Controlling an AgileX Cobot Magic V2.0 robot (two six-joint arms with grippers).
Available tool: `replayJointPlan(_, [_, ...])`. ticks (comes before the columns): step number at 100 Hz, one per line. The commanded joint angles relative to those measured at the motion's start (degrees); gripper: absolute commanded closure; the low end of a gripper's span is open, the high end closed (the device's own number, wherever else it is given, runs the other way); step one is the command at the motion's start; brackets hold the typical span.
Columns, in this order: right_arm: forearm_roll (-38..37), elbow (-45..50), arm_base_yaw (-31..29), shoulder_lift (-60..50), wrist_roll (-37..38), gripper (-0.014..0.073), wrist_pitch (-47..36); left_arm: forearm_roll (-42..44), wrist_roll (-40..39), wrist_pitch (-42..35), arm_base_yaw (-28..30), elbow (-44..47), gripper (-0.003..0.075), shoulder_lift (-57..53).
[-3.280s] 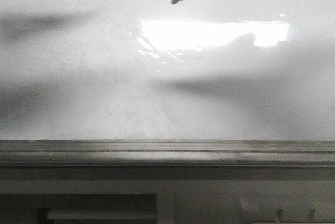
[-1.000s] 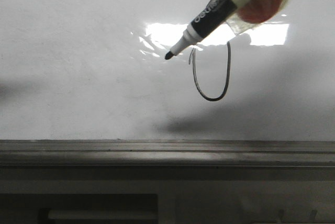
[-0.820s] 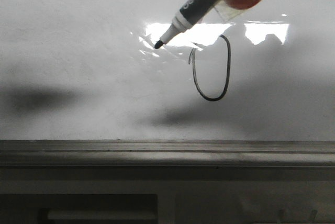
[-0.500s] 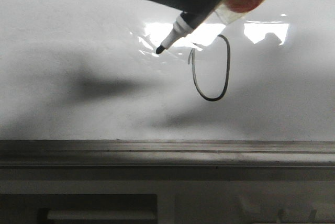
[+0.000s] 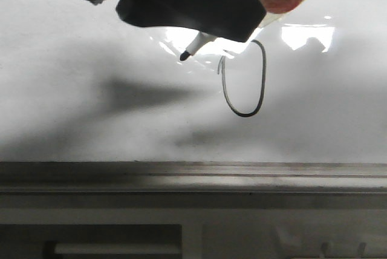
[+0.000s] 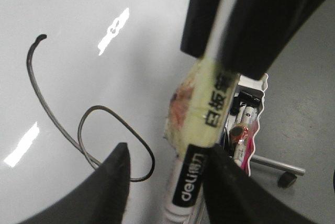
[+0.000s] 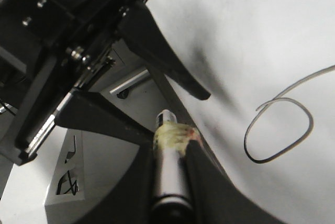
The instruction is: Write number 6 on whiteboard
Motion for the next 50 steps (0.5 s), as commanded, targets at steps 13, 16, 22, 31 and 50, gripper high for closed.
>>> replayJointPlan(13, [2.7, -2.0, -0.3, -0.4, -0.1, 0.0638, -1.1, -0.2, -0.1, -3.7, -0.3, -2.1, 0.0652, -1.2])
replayJointPlan(16, [2.7, -2.0, -0.3, -0.4, -0.1, 0.0636, -1.1, -0.2, -0.1, -3.7, -0.3, -2.1, 0.0705, -1.2])
replayJointPlan(22, [2.7, -2.0, -0.3, -0.4, -0.1, 0.0620, -0.4, -0.2, -0.1, -3.7, -0.3, -2.1, 0.0740, -1.2])
replayJointPlan(31, [2.7, -2.0, -0.3, -0.4, -0.1, 0.0505, 0.7, -0.2, -0.2, -3.8, -0.3, -2.1, 0.0741, -1.2])
replayJointPlan(50, [2.9, -2.0, -0.5, -0.9, -0.1, 0.0137, -1.9, -0.7, -1.3, -5.0, 0.4, -2.1, 0.0741, -1.8])
